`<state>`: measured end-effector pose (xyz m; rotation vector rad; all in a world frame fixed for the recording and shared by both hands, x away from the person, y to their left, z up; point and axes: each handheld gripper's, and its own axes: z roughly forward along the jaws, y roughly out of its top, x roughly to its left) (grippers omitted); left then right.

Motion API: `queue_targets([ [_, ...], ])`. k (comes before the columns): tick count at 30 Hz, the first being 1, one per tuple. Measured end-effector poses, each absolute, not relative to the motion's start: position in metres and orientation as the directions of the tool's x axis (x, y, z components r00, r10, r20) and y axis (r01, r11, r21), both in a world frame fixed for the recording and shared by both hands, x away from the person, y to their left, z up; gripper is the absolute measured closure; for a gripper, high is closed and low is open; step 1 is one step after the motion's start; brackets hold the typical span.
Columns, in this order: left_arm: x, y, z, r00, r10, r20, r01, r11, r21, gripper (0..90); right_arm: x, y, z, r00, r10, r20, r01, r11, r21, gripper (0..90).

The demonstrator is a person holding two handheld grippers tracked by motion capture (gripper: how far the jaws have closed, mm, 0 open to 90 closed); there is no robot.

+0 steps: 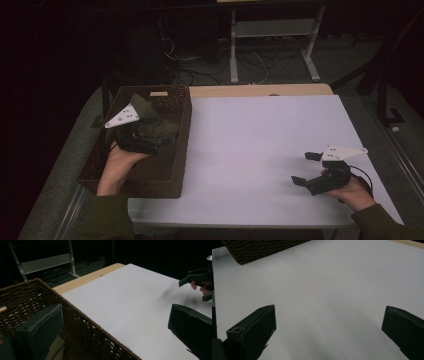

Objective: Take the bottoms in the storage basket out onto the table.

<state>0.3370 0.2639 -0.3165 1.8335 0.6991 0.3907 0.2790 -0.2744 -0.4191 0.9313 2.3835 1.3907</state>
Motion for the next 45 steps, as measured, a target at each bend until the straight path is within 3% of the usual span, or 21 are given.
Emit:
queue_targets([
  [45, 0.366, 0.287, -0.307, 0.684, 0.729, -0.037, 0.313, -0.248, 0.917, 0.0, 0.282, -0.272, -0.423, -0.766, 0.63, 0.13, 0.428, 0.348, 0.834, 0.0],
])
